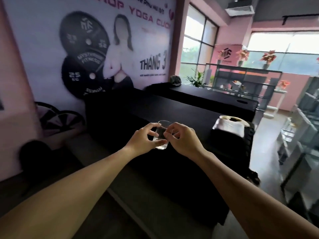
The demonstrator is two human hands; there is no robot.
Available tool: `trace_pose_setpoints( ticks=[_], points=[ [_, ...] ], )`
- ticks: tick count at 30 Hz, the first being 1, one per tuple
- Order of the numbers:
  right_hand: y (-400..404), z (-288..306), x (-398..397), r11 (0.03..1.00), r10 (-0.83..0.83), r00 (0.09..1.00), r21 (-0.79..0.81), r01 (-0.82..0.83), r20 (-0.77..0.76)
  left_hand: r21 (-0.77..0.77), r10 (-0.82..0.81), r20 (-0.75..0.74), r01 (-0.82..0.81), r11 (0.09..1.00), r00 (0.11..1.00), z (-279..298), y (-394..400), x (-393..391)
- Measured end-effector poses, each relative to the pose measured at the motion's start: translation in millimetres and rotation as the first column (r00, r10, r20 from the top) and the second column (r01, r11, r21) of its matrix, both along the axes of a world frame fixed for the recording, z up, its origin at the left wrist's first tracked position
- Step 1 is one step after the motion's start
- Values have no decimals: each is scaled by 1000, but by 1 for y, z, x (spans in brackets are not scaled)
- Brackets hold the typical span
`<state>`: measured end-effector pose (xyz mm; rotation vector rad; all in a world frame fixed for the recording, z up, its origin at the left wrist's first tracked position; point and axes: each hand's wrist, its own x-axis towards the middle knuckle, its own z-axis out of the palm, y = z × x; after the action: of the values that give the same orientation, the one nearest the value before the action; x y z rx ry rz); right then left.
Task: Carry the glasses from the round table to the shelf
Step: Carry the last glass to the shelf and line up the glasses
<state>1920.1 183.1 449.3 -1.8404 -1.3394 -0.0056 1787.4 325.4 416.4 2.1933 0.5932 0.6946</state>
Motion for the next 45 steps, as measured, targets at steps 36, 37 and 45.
trace_pose_setpoints(
  ticks=[36,37,45],
  points=[
    [623,23,-342,665,745,664,16,-747,53,-51,739,151,-741,669,657,24,466,-398],
    [635,24,-358,647,760,647,21,-762,56,-53,749,153,-752,657,644,25,474,-414],
    [730,21,-472,521,852,521,15,-854,54,-13,816,168,-827,562,552,22,545,-523]
  ],
)
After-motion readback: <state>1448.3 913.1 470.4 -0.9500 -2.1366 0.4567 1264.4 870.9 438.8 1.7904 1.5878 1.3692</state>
